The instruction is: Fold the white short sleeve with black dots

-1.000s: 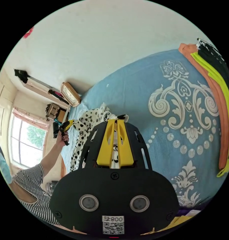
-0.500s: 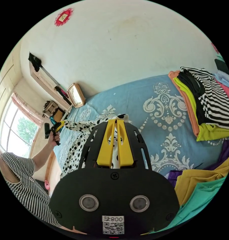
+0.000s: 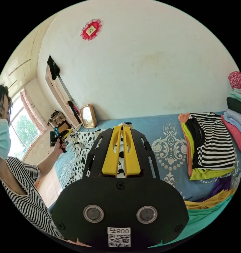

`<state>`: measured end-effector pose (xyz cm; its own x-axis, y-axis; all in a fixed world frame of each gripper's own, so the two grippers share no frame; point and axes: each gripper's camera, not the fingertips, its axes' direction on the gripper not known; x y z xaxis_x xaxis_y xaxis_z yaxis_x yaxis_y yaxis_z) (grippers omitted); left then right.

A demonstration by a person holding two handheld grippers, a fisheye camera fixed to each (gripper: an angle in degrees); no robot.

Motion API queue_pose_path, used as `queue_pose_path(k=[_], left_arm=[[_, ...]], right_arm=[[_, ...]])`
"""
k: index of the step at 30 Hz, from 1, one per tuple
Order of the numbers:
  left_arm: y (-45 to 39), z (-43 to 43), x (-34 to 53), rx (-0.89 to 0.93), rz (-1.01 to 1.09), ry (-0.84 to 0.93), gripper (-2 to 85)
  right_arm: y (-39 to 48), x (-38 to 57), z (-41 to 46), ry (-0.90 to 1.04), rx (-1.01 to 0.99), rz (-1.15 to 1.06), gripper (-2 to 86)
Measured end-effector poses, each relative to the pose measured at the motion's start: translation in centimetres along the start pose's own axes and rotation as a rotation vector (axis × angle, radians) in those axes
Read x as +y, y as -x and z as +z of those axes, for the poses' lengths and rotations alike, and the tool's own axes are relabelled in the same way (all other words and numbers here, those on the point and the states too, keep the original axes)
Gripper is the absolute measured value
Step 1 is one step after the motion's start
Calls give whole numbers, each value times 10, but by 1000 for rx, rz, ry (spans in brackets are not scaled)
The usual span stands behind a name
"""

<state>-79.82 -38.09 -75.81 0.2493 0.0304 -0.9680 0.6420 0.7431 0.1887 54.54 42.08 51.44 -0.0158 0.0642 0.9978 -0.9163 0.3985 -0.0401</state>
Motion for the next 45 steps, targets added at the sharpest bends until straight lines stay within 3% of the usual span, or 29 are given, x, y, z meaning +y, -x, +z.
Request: queue_pose_path(k=[6, 8, 11, 19, 24, 33, 45], left_arm=[[92, 131, 4, -177, -133, 251, 18], [116, 152, 14, -204, -182, 278, 24], [135, 154, 23, -177, -196, 251, 39], [159, 70, 48, -76, -180, 168, 73], [170, 34, 119, -65, -215, 320, 83], [200, 64, 168, -53, -246, 444, 72], [226, 53, 182, -89, -210, 356, 27]], right_arm=[[-86, -23, 149, 300, 138, 79, 10], [-126, -14, 217, 454, 117, 136, 11], [-165, -5, 257, 524, 131, 228, 11], [-206, -1, 214, 417, 72, 251, 39], [-178, 55, 177, 449, 29, 182, 58], [-169, 148, 177, 614, 137, 169, 69], [-186, 153, 194, 605, 194, 146, 16]])
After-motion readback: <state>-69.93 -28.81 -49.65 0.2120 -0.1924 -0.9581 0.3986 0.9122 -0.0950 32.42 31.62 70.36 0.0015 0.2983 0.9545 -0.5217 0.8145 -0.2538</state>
